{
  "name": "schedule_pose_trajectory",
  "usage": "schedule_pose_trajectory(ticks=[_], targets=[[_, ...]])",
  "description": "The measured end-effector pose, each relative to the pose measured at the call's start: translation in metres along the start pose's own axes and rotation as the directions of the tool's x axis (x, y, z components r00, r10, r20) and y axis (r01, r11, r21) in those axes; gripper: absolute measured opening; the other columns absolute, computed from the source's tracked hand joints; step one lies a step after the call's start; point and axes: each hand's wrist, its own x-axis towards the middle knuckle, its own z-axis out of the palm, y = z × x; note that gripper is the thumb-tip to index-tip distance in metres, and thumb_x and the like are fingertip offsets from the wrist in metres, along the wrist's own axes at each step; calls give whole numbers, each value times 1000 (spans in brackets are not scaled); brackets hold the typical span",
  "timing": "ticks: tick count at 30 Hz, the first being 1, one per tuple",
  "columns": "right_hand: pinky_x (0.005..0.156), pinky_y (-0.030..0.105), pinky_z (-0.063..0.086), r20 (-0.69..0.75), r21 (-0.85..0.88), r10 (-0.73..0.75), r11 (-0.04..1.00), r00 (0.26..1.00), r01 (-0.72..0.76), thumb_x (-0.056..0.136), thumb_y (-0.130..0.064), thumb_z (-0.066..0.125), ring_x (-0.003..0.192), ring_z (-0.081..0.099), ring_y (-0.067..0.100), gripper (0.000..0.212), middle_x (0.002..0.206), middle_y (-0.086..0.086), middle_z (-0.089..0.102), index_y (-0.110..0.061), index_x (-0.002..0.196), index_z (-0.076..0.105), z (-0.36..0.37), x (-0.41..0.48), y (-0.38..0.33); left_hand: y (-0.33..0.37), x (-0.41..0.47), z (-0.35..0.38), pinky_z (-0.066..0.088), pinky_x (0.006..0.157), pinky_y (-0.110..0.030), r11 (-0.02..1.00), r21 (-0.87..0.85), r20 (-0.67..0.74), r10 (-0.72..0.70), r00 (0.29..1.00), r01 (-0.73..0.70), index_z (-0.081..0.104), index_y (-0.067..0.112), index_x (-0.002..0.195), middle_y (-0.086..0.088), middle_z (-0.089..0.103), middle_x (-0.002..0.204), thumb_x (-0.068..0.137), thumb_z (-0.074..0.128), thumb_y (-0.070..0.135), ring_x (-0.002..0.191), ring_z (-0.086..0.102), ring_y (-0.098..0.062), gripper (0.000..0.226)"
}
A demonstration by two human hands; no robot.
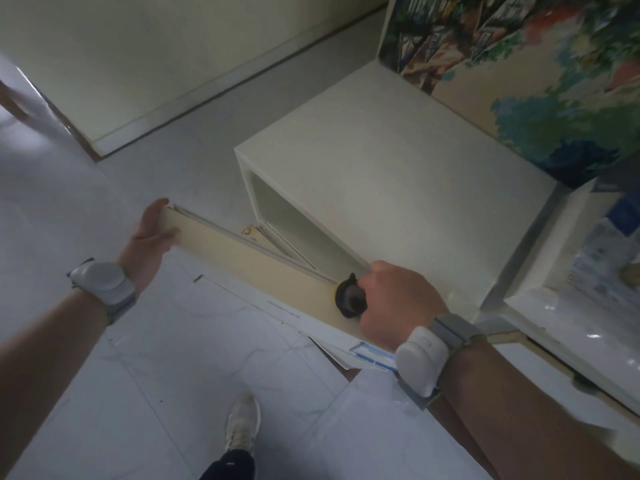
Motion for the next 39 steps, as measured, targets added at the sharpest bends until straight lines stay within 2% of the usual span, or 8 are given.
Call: schedule_pose_trajectory(ticks=[3,6,11,15,19,32,36,39], targets=[[67,32,40,11,22,-37,999,999,36,80,-19,51,75,47,21,6,91,-1,40,-23,83,47,-1,25,-25,-1,2,-6,32,107,-49,995,91,26,27,999,-29,31,8,145,-19,36,141,76,54,15,123,39,-39,73],[67,33,41,6,19,-76,997,997,76,82,-19,51,76,47,21,4,95,0,43,-21,86,52,-4,55,-58,-7,8,-12,26,112,-60,993,113,31,29,999,-32,34,13,144,-22,33,148,74,53,24,134,32,-42,73],[69,34,45,-2,-1,-138,990,990,138,83,-25,52,77,49,23,6,93,1,44,-22,87,49,-8,107,-118,-24,13,-21,34,93,-8,958,259,-7,127,992,-121,37,28,141,2,40,135,80,50,37,107,38,-2,64],[66,33,44,-35,24,-167,986,985,168,81,-26,57,75,49,22,11,92,2,47,-20,89,51,-9,144,-159,-27,9,-18,39,93,-28,960,250,-13,131,991,-124,32,38,140,13,38,130,82,48,40,109,39,-1,60],[63,30,42,-68,36,-212,976,975,214,77,-28,57,70,51,21,11,88,4,56,-20,85,54,-11,175,-199,-26,3,-16,30,84,-12,950,272,-45,169,985,-151,30,41,140,18,38,129,90,51,33,104,36,9,55],[61,29,38,-76,71,-270,959,960,275,75,-33,61,70,53,23,18,81,3,52,-20,87,61,-10,195,-226,-26,-6,-21,29,91,-11,934,267,-48,259,965,-238,38,51,131,15,45,129,91,57,26,107,42,14,50],[48,25,29,-72,46,-242,968,968,245,62,-43,55,55,45,16,26,67,-3,44,-23,78,52,-5,190,-218,-32,-6,-23,23,85,5,939,294,-74,212,975,-182,34,33,142,12,38,132,90,55,27,109,34,12,55],[53,27,37,-51,54,-208,976,977,210,64,-39,57,53,44,14,20,67,-3,47,-23,75,52,-3,174,-191,-28,-5,-19,28,100,-10,959,243,-75,170,983,-147,37,22,144,-2,41,141,91,57,8,122,38,-6,58]])
